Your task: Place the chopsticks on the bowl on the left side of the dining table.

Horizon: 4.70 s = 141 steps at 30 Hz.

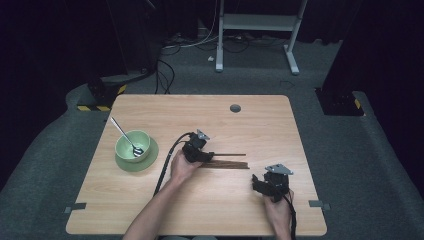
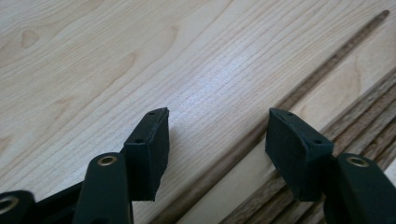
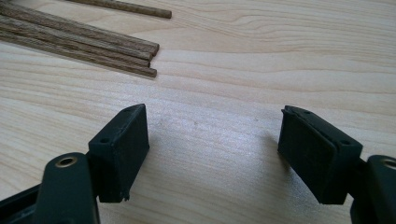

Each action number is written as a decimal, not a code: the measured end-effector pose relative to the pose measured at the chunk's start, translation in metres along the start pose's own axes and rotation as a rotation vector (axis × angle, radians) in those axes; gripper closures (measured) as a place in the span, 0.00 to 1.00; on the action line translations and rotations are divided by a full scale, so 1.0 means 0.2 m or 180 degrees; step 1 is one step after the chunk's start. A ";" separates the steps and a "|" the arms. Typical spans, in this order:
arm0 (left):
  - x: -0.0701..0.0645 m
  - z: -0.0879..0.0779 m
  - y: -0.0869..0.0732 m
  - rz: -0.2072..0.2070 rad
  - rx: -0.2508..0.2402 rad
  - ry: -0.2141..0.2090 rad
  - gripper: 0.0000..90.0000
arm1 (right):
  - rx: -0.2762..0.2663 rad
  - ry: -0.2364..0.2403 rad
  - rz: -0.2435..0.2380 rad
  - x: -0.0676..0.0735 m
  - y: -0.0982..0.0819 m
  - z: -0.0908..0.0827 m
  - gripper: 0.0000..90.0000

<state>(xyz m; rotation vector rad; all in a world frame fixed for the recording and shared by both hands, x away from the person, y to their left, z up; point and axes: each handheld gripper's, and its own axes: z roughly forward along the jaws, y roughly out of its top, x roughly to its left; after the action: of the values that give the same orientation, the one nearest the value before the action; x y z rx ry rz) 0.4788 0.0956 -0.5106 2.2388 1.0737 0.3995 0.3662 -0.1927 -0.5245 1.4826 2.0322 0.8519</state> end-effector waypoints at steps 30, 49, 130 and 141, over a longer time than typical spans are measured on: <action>0.14 -0.01 0.02 -0.0039 0.0074 0.0032 0.70 | 0.0000 0.0001 -0.0002 0.00 0.00 0.00 0.27; 0.21 -0.01 0.03 -0.0074 0.0116 0.0054 0.80 | -0.0002 0.0004 -0.0004 0.00 0.00 0.00 0.27; 0.31 -0.04 -0.02 -0.0093 0.0106 0.0184 0.93 | 0.0000 0.0025 -0.0013 0.00 0.00 0.00 0.27; 0.31 -0.05 -0.02 -0.0068 0.0112 0.0183 0.93 | 0.0001 0.0025 -0.0014 0.00 0.00 0.00 0.27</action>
<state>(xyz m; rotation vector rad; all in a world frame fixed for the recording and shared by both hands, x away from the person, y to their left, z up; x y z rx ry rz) 0.5106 0.1497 -0.5051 2.2569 1.1415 0.4415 0.3655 -0.1921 -0.5245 1.4767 2.0406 0.8571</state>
